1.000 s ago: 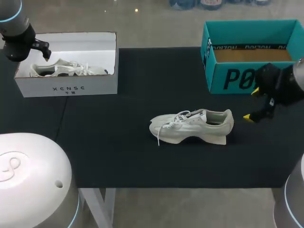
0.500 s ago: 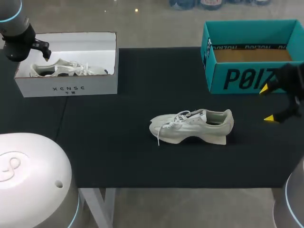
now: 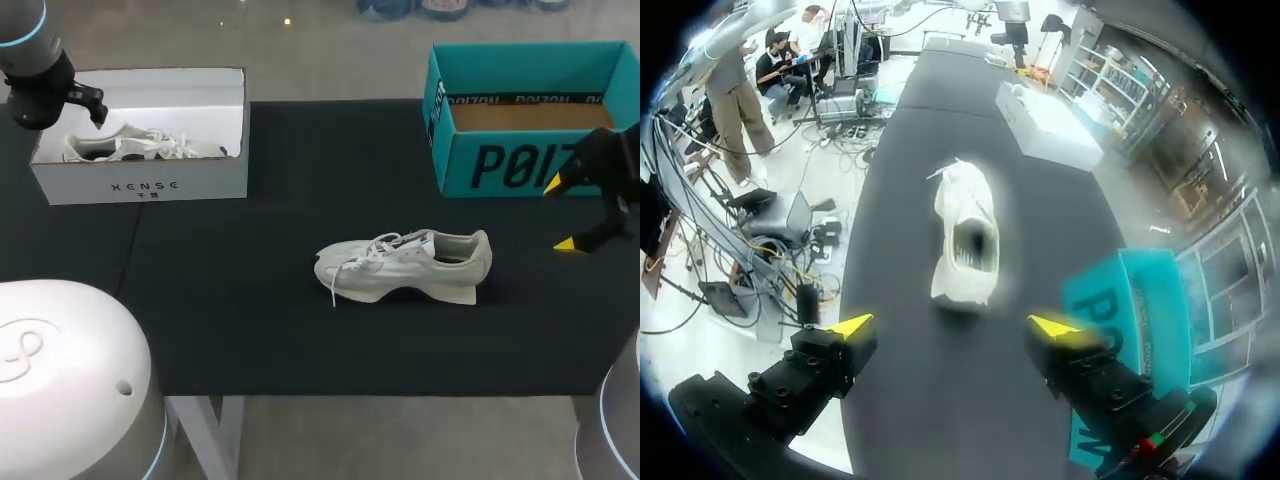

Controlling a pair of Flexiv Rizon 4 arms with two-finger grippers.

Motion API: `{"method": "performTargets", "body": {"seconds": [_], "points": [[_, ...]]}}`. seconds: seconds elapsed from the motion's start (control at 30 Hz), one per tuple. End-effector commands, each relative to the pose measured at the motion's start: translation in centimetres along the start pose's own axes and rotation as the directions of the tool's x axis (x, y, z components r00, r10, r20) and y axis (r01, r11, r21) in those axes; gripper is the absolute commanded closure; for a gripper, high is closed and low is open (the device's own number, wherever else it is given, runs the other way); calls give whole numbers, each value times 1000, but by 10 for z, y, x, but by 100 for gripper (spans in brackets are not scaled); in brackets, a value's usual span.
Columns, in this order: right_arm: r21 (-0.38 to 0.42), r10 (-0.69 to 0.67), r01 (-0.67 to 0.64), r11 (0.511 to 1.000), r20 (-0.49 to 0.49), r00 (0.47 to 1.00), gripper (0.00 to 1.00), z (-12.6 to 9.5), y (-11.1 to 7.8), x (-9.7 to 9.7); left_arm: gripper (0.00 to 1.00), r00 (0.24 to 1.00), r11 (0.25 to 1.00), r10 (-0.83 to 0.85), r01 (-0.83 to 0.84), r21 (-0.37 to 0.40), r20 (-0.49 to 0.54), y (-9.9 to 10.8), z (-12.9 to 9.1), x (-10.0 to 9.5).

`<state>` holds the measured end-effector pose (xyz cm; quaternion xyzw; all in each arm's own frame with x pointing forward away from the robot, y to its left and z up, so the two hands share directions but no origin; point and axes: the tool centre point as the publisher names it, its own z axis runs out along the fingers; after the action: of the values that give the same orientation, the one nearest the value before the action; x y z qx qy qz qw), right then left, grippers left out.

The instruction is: Take the shoe out of the shoebox, open the shoe tongue, remove and reinsert the insole, then place the shoe into the shoebox

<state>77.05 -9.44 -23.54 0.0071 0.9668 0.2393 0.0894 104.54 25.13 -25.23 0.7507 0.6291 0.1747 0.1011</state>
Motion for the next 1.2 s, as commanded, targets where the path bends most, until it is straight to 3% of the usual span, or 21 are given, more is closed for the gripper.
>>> {"method": "performTargets", "body": {"seconds": [0.03, 0.37, 0.5, 0.57, 0.67, 0.83, 1.03, 1.2], "points": [[1, 1, -1, 1000, 0, 1000, 0, 0, 0, 0, 0, 1000, 1000, 1, -1, 0, -1, 0, 0, 0], [1, 1, -1, 1000, 0, 1000, 0, 0, 0, 0, 0, 1000, 1000, 1, -1, 0, -1, 0, 0, 0], [-144, 13, -17, 989, -31, 999, 0, 1, -14, -6, 0, 1000, 1000, 1, -1, 0, -1, 0, 0, 0], [-253, 22, -32, 967, -43, 999, 0, 1, -24, -8, 0, 1000, 1000, 1, -1, 0, -1, 0, 0, 0], [-339, 21, -38, 940, -53, 998, 0, 5, -36, -10, 0, 1000, 1000, 1, -1, 0, -1, 0, 0, 0], [-397, 39, -69, 915, -81, 996, 0, 20, -52, -12, 0, 1000, 1000, 1, -1, 0, -1, 0, 0, 0], [-384, 15, -58, 922, -116, 993, 0, 39, -62, -15, 0, 1000, 1000, 1, -1, 0, -1, 0, 0, 0], [-420, 3, -56, 906, -127, 992, 0, 52, -70, -20, 0, 1000, 1000, 1, -1, 0, -1, 0, 0, 0]]}}
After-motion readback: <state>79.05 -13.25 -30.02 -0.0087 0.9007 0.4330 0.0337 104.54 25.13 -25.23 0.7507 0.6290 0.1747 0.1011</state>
